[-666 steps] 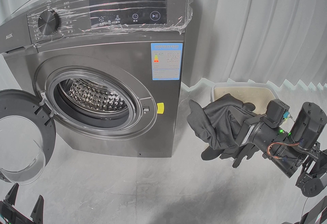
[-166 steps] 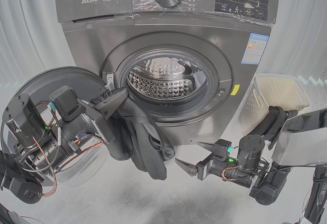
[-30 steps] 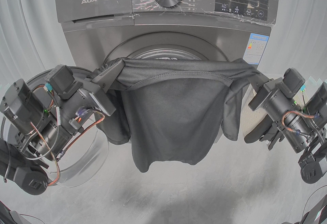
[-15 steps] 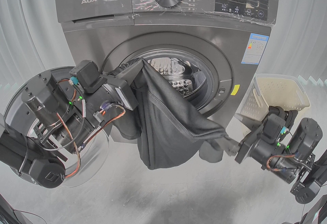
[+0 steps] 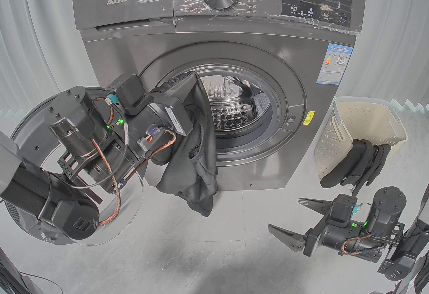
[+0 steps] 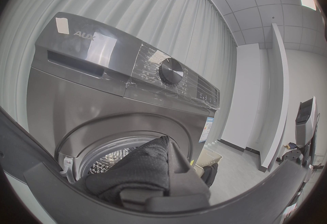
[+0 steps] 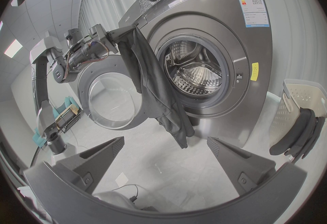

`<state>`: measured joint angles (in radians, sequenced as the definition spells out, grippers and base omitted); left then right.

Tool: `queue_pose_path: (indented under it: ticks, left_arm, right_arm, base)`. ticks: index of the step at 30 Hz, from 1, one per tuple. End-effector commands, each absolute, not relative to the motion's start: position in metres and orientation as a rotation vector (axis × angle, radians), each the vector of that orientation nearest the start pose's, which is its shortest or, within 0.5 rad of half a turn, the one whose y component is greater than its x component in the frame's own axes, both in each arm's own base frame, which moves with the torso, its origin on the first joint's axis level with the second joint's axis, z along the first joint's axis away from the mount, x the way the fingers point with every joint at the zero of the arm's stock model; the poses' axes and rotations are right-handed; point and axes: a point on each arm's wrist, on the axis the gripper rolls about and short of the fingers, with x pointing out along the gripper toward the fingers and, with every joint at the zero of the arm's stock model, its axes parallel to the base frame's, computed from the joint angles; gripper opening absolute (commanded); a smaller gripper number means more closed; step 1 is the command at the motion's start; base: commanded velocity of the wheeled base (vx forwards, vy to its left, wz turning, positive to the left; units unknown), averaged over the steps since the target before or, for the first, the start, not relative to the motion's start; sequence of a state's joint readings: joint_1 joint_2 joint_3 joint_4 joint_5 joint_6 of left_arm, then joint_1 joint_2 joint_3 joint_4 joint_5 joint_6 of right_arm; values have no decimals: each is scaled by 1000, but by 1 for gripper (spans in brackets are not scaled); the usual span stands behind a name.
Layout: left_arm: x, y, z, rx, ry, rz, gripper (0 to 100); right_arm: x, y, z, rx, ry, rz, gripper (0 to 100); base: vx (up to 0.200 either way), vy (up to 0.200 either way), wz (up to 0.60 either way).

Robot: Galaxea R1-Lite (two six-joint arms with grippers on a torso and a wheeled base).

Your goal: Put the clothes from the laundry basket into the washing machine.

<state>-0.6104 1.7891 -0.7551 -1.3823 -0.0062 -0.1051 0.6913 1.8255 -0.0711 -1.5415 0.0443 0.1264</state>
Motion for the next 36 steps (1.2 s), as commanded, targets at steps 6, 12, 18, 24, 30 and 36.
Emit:
queue_pose_path:
  ticks: [6, 12, 18, 24, 30, 36]
  left_arm:
    - [253, -188, 218, -210, -310, -661, 0]
    - [252, -189, 217, -207, -309, -670, 0]
    - [251, -189, 218, -208, -313, -673, 0]
    - [251, -191, 218, -207, -312, -680, 0]
    - [250, -193, 216, -207, -307, -688, 0]
    - [250, -193, 217, -207, -308, -688, 0]
  right_arm:
    - [235, 160, 70, 73, 196, 621, 100]
    - [268, 173, 58, 77, 167, 598, 100]
    - [304, 180, 53, 87, 110, 562, 100]
    - [328, 187, 49, 90, 96, 548, 100]
    - [325, 215, 53, 86, 104, 613, 100]
    - [312, 236, 52, 82, 110, 676, 100]
  base:
    - [0, 0, 0]
    - [0, 0, 0]
    - [0, 0, 0]
    - [0, 0, 0]
    - [0, 0, 0]
    - [0, 0, 0]
